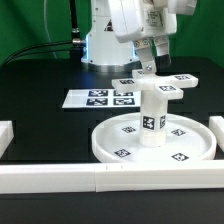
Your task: Assemble round table
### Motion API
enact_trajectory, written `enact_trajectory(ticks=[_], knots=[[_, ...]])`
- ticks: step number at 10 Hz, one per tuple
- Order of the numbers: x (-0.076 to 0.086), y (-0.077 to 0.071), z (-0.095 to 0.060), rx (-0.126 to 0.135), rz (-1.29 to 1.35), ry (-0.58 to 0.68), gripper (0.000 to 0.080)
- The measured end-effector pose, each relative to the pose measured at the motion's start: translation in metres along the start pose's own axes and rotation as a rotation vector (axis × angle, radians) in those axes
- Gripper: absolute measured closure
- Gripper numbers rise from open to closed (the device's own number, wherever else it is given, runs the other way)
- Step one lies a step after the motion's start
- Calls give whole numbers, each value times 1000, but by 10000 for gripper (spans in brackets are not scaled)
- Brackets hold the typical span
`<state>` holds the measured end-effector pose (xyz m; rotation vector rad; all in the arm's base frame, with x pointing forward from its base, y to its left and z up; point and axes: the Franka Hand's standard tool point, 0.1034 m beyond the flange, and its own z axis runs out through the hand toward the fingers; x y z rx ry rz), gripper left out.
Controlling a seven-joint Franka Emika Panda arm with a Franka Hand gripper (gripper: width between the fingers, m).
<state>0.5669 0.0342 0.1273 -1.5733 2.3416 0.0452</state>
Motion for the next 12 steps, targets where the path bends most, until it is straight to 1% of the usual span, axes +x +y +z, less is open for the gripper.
enact_trajectory(ticks=[1, 2, 3, 4, 5, 11, 12], knots=[[0, 0, 1, -8, -137, 0, 151], [-1, 0, 1, -33, -282, -5, 151], [-4, -5, -1, -57, -485, 1, 151], [-5, -12, -3, -50, -645, -3, 151], [-6, -15, -5, -55, -726, -13, 151], [-5, -15, -5, -56, -1143, -23, 151], [-6, -14, -5, -97, -1305, -25, 151]])
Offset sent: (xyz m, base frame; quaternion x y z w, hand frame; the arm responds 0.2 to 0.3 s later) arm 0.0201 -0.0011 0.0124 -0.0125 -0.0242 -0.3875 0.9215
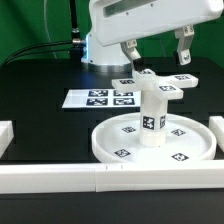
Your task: Assemble round table
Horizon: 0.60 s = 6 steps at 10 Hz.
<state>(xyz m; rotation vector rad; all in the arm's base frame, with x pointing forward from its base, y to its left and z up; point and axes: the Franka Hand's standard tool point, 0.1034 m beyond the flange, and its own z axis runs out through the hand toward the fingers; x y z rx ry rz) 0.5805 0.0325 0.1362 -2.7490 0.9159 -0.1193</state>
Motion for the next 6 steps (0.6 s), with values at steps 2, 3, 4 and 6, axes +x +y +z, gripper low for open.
enact_trajectory(ticks=[2, 3, 4, 6], knots=[[1, -11, 1, -66, -250, -21, 151], [-2, -14, 1, -112, -395, -39, 151], [-2, -14, 1, -126, -480, -44, 151], [0, -11, 1, -124, -601, -49, 151]])
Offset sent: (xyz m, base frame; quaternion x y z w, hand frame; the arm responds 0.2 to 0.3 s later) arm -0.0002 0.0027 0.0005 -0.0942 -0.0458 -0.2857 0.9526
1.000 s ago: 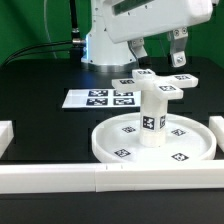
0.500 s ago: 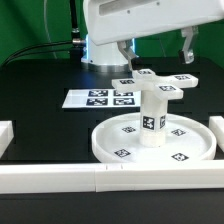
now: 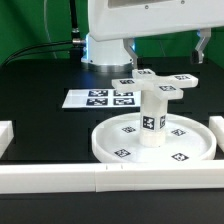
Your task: Assemble round table
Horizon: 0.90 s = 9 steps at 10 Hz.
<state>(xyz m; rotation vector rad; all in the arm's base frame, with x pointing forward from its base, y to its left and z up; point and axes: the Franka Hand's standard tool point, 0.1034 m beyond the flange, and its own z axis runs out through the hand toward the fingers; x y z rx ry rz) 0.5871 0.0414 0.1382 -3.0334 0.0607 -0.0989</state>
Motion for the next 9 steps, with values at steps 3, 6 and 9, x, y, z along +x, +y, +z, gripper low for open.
enact_trajectory(ticks=[3, 6, 9], knots=[[0, 3, 0, -1, -207, 0, 151], [0, 16, 0, 1, -446, -11, 151], [0, 26, 0, 0, -615, -12, 151]])
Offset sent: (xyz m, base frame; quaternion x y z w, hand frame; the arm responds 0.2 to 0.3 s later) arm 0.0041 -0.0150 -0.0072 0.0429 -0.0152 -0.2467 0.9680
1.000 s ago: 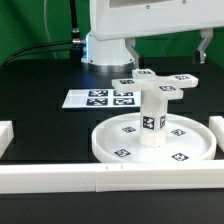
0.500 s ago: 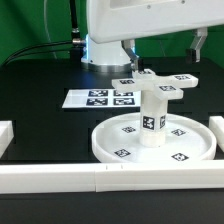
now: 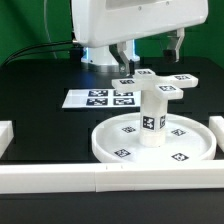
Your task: Assemble round table
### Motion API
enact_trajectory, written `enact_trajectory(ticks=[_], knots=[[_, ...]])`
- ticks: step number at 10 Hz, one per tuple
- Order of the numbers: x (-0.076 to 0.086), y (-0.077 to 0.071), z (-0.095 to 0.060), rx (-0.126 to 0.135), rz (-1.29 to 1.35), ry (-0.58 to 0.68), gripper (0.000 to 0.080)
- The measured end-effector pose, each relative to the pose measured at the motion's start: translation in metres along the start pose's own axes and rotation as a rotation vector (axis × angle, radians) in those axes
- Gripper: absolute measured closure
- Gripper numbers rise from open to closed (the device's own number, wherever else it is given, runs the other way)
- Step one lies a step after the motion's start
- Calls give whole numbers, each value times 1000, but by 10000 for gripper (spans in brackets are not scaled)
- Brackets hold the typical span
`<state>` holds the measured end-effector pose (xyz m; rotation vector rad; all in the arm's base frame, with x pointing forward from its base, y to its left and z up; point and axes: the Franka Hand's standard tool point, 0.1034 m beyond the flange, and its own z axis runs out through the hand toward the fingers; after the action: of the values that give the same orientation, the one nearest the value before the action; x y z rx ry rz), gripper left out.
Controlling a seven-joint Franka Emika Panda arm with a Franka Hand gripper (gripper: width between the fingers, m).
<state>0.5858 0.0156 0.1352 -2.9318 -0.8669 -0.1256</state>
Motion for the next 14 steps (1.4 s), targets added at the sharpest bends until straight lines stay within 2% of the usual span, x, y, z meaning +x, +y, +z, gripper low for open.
enact_trajectory(ticks=[5, 7, 9, 11, 12, 14], knots=[[-7, 8, 0, -8, -295, -11, 151], [-6, 7, 1, -18, -368, -24, 151], [-2, -1, 3, -25, -315, -14, 151], [-5, 3, 4, -25, -310, -16, 151], [-4, 1, 5, -26, -318, -15, 151], [3, -19, 11, -44, -377, 3, 151]])
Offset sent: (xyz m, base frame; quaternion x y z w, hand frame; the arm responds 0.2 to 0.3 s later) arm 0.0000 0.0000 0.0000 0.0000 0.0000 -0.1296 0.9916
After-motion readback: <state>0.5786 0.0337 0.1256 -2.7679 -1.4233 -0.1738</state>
